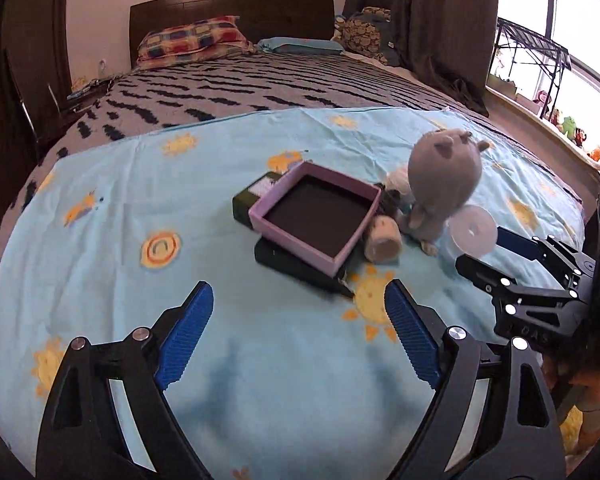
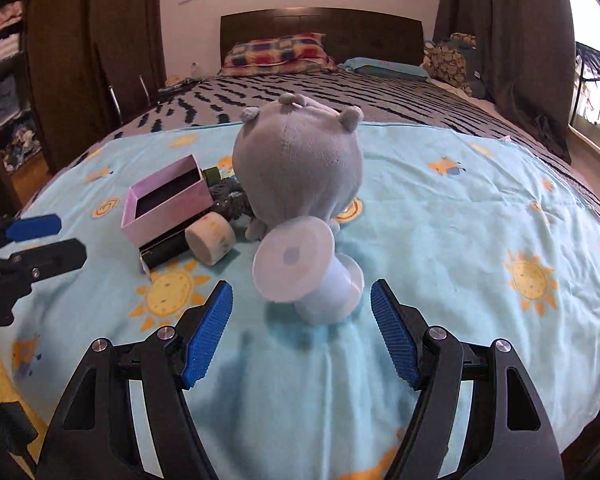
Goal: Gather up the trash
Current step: 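Grasp the white plastic cup with right tool while left tool grasps pink box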
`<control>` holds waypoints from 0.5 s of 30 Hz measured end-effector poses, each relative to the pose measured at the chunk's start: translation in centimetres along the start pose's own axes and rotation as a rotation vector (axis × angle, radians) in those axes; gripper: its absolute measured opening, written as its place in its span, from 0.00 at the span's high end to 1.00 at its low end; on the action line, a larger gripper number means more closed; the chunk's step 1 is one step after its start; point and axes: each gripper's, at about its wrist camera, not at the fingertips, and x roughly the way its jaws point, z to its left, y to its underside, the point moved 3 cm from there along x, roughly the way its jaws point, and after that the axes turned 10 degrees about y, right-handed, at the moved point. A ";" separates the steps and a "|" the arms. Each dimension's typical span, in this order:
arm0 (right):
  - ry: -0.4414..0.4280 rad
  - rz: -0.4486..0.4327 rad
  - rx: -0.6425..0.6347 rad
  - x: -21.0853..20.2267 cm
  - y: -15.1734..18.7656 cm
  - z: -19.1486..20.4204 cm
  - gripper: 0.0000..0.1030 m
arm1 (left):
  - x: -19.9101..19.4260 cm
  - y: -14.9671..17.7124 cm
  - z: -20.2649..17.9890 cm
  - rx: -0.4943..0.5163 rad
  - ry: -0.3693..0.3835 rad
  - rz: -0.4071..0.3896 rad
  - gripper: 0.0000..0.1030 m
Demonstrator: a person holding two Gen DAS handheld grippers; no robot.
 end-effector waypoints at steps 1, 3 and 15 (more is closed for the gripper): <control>-0.002 0.000 0.000 0.2 -0.2 0.1 0.30 | 0.4 -0.3 0.0 0.008 -0.002 0.006 0.18; -0.003 0.002 0.000 0.6 -0.5 0.1 0.30 | 1.3 -0.8 -0.1 0.029 0.000 0.026 0.18; -0.008 0.052 -0.001 3.4 -0.7 -0.5 0.66 | 6.1 -3.2 0.9 0.131 -0.005 0.106 0.15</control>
